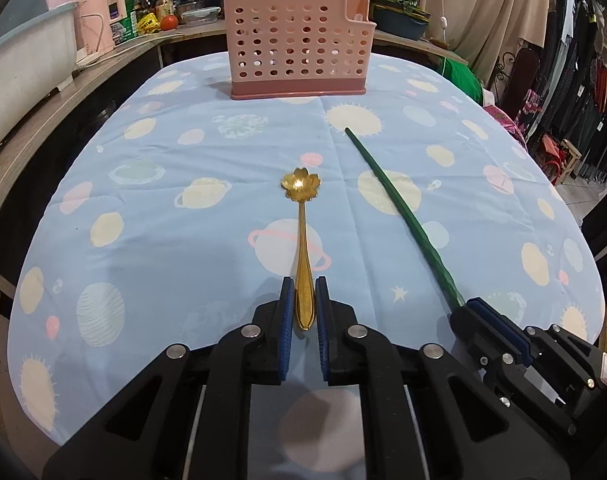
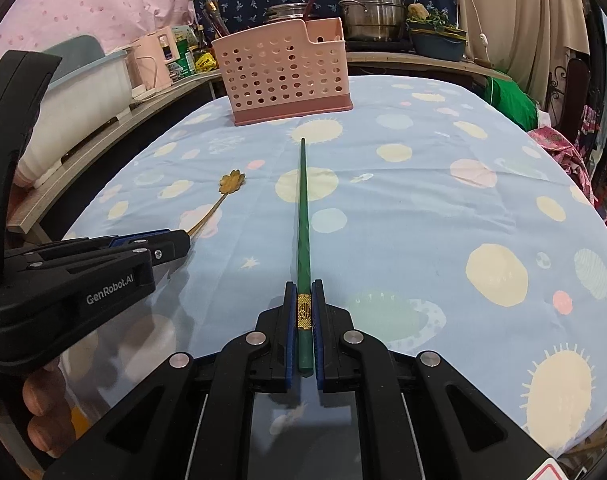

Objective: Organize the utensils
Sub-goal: 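Close the right gripper on the green chopstick while the left gripper closes on the gold spoon, then lift the green chopstick with the right gripper while the left gripper lifts the gold spoon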

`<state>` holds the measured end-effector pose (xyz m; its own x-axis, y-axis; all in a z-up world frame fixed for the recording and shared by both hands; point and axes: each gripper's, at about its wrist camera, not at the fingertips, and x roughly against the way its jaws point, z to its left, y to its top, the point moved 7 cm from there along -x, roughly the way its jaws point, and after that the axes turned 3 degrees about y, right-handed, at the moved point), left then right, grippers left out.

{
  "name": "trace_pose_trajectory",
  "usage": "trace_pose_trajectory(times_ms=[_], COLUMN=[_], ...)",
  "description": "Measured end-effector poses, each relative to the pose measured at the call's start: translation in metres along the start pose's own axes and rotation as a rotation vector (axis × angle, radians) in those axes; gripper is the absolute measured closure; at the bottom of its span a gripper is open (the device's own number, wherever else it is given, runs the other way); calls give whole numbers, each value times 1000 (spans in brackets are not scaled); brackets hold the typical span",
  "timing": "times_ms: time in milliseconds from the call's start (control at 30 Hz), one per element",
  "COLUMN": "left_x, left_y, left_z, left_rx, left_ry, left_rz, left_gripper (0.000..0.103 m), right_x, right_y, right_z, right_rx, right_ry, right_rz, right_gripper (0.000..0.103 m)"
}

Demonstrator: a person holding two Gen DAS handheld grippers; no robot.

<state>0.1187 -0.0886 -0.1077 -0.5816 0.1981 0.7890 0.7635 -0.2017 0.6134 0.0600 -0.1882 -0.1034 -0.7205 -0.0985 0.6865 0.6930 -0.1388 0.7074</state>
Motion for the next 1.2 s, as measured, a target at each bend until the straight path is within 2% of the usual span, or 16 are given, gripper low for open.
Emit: trace_pose_trajectory(times_ms=[500, 567, 600, 633, 933, 1200], left_x=[63, 66, 67, 69, 76, 89], left_y=[47, 51, 53, 55, 72, 100], left_z=[20, 21, 22, 23, 29, 35], left_rx=[74, 74, 78, 79, 83, 89], left_ry=[-32, -36, -39, -43, -50, -84], left_rz=[-133, -136, -138, -136, -152, -163], left_gripper=[94, 95, 101, 102, 102, 102], right_x=[54, 59, 62, 64, 81, 91], right_y=[58, 66, 70, 74, 116, 172], right_z=[6, 5, 4, 4, 0, -4], right_rx=[-31, -42, -47, -51, -48, -32], right_ry=[71, 83, 90, 95, 117, 156], right_rz=[-140, -154, -160, -166, -241, -303], right_gripper=[96, 96, 96, 96, 96, 96])
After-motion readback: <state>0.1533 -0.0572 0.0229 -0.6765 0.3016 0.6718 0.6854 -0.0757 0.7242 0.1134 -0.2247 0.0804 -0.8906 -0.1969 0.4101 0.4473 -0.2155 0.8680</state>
